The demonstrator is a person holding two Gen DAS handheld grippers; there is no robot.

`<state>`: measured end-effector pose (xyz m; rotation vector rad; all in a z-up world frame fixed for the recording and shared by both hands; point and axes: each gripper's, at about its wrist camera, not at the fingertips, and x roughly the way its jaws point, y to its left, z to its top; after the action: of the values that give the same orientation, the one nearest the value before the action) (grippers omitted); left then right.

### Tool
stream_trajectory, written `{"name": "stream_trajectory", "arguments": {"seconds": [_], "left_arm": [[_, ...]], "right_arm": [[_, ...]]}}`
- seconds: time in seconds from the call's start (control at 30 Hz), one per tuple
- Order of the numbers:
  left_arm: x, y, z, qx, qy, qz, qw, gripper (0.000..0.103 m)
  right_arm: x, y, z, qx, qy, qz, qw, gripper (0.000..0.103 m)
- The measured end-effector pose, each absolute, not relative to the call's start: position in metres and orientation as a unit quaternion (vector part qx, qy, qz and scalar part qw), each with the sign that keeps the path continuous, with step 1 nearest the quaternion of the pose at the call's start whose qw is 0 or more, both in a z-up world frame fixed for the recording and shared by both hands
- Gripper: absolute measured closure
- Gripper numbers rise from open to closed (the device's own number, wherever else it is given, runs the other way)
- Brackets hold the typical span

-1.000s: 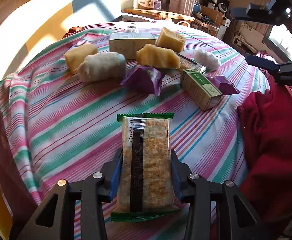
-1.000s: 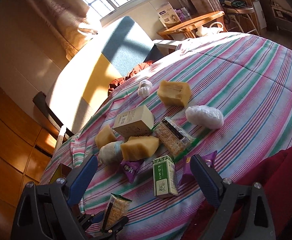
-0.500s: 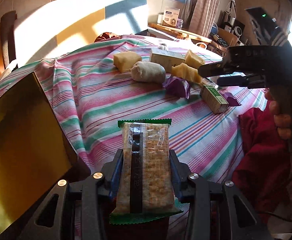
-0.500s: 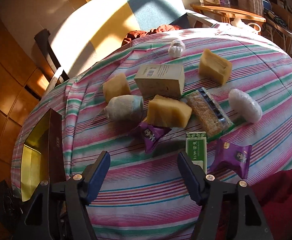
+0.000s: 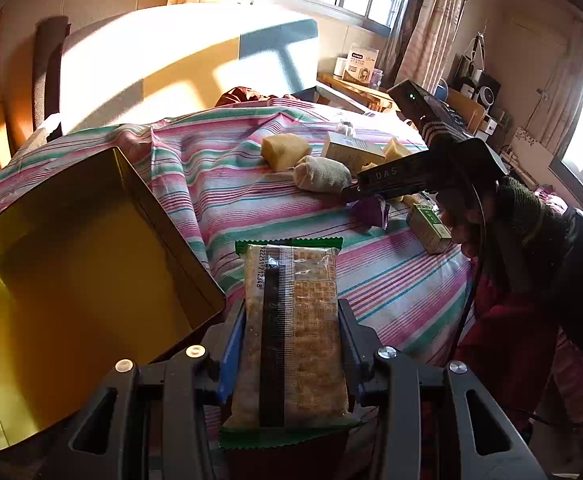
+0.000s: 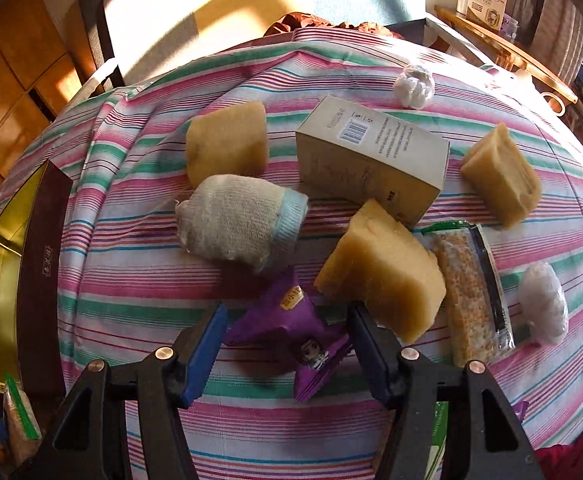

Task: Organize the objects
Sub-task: 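Carry the cracker packet in the left gripper over the gold tray while the right gripper grasps the purple candy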

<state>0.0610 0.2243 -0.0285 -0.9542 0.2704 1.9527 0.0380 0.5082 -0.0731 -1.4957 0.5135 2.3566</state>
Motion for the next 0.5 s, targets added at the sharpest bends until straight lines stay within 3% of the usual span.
{"name": "stream_trajectory", "arguments": {"seconds": [0.03, 0.07, 0.5], "left_arm": [[0.061, 0.223, -0.027, -0.387, 0.109, 0.793, 0.457, 0.060], [0.060, 0.222, -0.026, -0.387, 0.107, 0.795, 0.455, 0.060], [0.051, 0.198, -0.013, -0.386, 0.084, 0.813, 0.427, 0.060]], "right_arm": [[0.036, 0.505, -0.076, -0.528, 0.177, 0.819, 0.142, 0.048], [0.034, 0.501, -0.078, -0.535, 0.168, 0.817, 0.135, 0.048], [0.036, 0.487, -0.077, -0.547, 0.155, 0.817, 0.102, 0.048]]}}
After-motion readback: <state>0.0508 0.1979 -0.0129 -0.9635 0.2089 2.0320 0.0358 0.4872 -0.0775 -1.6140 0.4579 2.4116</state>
